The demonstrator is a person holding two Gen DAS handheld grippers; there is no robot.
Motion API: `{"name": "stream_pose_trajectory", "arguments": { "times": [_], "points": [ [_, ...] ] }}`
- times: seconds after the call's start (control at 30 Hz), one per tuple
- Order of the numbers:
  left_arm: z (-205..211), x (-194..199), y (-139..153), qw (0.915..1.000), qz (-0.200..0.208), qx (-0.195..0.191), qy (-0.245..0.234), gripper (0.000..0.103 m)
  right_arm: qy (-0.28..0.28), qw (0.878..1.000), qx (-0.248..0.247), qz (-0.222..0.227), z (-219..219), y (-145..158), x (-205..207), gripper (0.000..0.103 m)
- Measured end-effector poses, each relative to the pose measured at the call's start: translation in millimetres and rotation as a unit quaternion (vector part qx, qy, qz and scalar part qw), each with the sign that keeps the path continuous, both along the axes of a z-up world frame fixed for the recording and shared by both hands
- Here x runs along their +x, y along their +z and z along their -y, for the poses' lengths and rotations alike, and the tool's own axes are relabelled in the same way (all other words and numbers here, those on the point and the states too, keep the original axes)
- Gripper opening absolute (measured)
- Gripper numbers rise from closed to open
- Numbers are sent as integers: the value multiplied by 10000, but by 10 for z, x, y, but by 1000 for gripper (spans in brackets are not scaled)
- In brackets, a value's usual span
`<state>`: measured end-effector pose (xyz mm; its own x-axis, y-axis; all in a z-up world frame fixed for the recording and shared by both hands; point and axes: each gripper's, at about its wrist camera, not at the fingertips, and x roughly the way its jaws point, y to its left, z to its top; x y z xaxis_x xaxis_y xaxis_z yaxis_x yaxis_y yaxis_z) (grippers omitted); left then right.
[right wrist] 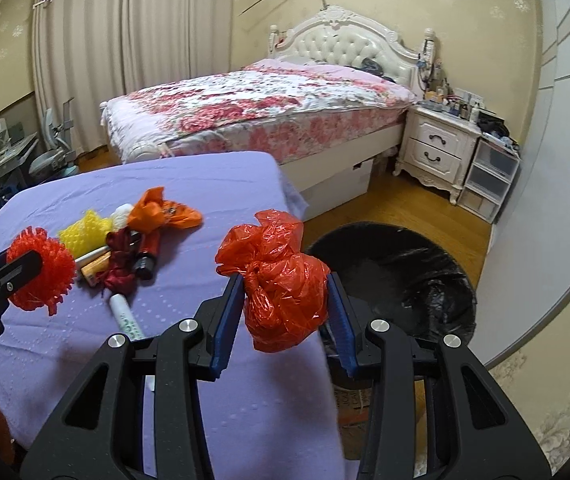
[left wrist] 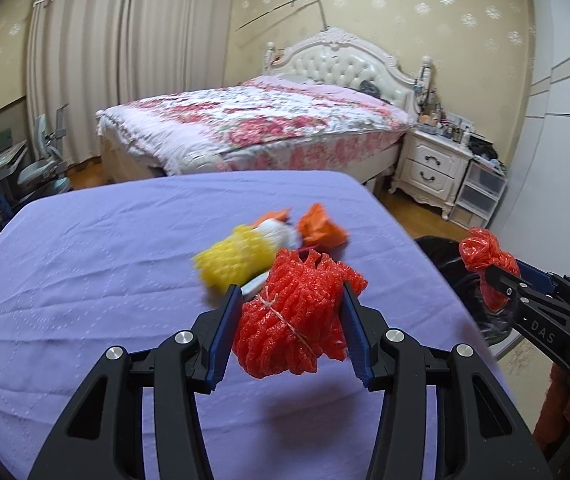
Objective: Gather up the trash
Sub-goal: 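Carry both items over the black bin and open both grippers to drop them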
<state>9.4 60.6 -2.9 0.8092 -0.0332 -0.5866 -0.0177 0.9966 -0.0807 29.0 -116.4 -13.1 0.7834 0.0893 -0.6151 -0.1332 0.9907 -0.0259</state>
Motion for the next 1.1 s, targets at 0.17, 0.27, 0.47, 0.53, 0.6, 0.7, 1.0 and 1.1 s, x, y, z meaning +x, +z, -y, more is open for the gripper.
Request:
{"name": "stream_pose_trajectory", "arguments": {
  "times": [0.17, 0.27, 0.47, 0.53, 0.6, 0.7, 1.0, 1.1],
  "points": [
    [433, 246, 69, 9990, 180, 73, -403, 49, -483, 9988, -8, 114, 408, 11, 150, 41],
    [703, 455, 45, 9978, 140, 55, -641, 49, -694, 9975, 14, 100, 607, -33, 254, 41],
    [1139, 789, -65, 9961, 54, 147, -869, 49, -992, 9949, 153, 9, 890, -143, 489, 41],
    [1234, 863, -97, 9957, 37, 149, -909, 49, -1100, 9938, 170, -12, 958, -182, 567, 41],
    [1339, 977, -126, 9953, 8, 163, -950, 49, -1166, 9930, 188, -15, 988, -211, 635, 41],
    [1481, 1100, -167, 9948, -18, 221, -992, 49, -1269, 9917, 206, -8, 1065, -255, 725, 41],
    [1734, 1347, -317, 9927, -122, 461, -1107, 54, -1490, 9880, 390, -142, 1289, -401, 981, 42],
    [1777, 1394, -347, 9931, -160, 580, -1011, 71, -1639, 9856, 392, -116, 1337, -430, 994, 52]
  ]
}}
